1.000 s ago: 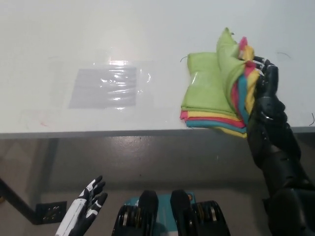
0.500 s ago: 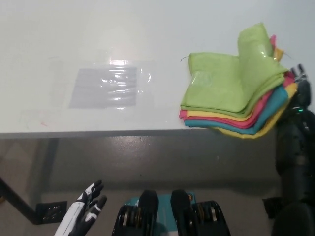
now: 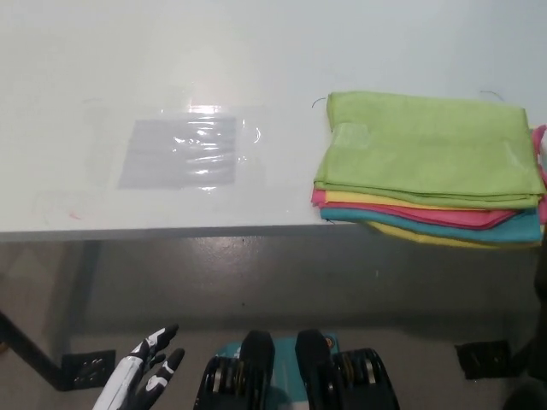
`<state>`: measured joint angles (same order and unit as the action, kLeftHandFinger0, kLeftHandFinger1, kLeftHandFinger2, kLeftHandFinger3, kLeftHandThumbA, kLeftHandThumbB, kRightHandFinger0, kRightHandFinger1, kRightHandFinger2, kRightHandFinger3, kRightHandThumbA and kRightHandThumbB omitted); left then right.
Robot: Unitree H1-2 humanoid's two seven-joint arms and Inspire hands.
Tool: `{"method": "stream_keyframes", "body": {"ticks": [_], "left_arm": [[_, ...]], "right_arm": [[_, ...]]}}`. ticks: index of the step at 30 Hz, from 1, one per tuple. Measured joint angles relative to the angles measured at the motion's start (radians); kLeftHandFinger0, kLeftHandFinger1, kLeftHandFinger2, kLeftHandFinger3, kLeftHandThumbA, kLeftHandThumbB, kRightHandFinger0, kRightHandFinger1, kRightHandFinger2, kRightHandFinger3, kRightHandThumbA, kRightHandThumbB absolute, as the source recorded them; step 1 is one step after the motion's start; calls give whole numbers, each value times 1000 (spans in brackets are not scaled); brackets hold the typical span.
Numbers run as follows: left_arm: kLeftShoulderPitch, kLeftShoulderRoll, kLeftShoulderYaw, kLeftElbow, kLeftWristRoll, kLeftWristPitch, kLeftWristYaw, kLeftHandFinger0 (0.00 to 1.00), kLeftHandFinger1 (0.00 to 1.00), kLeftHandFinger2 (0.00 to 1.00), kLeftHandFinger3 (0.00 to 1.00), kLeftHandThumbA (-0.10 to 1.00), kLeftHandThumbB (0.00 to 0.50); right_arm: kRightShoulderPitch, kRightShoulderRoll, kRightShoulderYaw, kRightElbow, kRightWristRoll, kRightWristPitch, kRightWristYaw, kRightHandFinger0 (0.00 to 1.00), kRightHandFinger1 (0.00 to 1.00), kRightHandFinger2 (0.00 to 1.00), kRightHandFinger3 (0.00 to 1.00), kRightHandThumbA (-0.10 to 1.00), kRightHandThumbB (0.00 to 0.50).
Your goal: A stack of folded microfibre clothes with a single fold is kept infront of the robot. the robot uses its right hand to grab one end of the clothes and pulla it away from the other end to unfold
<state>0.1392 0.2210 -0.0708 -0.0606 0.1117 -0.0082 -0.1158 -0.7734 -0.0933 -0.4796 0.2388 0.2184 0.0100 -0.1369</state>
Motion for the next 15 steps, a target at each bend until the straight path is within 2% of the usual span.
{"method": "stream_keyframes", "body": {"ticks": [3,7,8,10,12,13,15], "left_arm": [[-1,1,0,0,0,1,0,1000,1000,968,904,821,164],[-1,1,-1,1,0,2,0,1000,1000,962,889,781,159],[-1,1,-1,1,0,2,0,1000,1000,963,891,780,159],[-1,1,-2,2,0,2,0,1000,1000,977,923,802,163],[-1,1,-3,2,0,2,0,1000,1000,1000,1000,816,175],[-1,1,-4,2,0,2,0,1000,1000,1000,1000,802,177],[-1,1,-4,3,-1,1,0,1000,1000,1000,1000,843,183]], "right_arm": [[1,-9,17,-86,-23,1,-2,1000,1000,1000,1000,1000,208],[2,-18,43,-247,-57,16,-1,1000,1000,1000,1000,991,229],[3,-18,51,-280,-62,20,-1,1000,1000,1000,1000,991,214],[13,-16,69,-352,-74,30,0,1000,1000,1000,1000,959,213],[30,-13,91,-420,-81,41,2,1000,1000,1000,1000,958,212],[45,-10,108,-465,-83,47,3,1000,1000,1000,1000,980,222],[82,1,141,-539,-84,59,6,1000,1000,1000,1000,992,198]]}}
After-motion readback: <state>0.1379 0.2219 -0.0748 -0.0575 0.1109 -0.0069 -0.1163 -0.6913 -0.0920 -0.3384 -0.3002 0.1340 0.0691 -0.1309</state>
